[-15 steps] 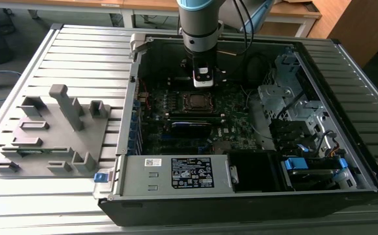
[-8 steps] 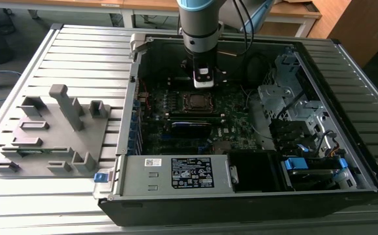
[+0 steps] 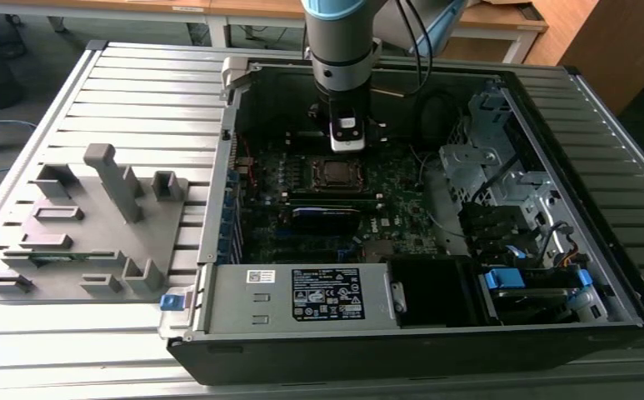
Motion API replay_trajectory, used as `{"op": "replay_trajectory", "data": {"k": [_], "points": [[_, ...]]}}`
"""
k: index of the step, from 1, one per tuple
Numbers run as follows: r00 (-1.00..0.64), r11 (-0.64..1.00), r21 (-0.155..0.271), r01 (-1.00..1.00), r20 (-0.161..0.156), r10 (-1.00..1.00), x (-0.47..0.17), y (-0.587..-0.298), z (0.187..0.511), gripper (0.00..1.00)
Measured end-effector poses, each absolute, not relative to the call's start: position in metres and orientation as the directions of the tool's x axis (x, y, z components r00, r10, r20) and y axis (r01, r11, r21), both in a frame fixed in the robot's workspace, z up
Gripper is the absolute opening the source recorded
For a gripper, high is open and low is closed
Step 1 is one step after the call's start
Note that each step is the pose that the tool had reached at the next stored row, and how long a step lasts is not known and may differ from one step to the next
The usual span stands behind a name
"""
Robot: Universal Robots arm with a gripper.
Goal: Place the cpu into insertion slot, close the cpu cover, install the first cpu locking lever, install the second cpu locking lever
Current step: 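Install the first cpu locking lever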
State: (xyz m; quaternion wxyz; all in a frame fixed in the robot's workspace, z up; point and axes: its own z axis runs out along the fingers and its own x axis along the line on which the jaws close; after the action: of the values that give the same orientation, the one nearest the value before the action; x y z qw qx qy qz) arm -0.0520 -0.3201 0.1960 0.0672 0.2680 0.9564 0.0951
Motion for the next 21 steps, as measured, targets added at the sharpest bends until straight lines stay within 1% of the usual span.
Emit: {"op": "replay_trajectory", "data": {"k": [21], "points": [[-0.847, 0.838, 0.218, 0.500, -0.077, 0.525, -0.0527, -0.3157, 0.2013, 0.11]]}}
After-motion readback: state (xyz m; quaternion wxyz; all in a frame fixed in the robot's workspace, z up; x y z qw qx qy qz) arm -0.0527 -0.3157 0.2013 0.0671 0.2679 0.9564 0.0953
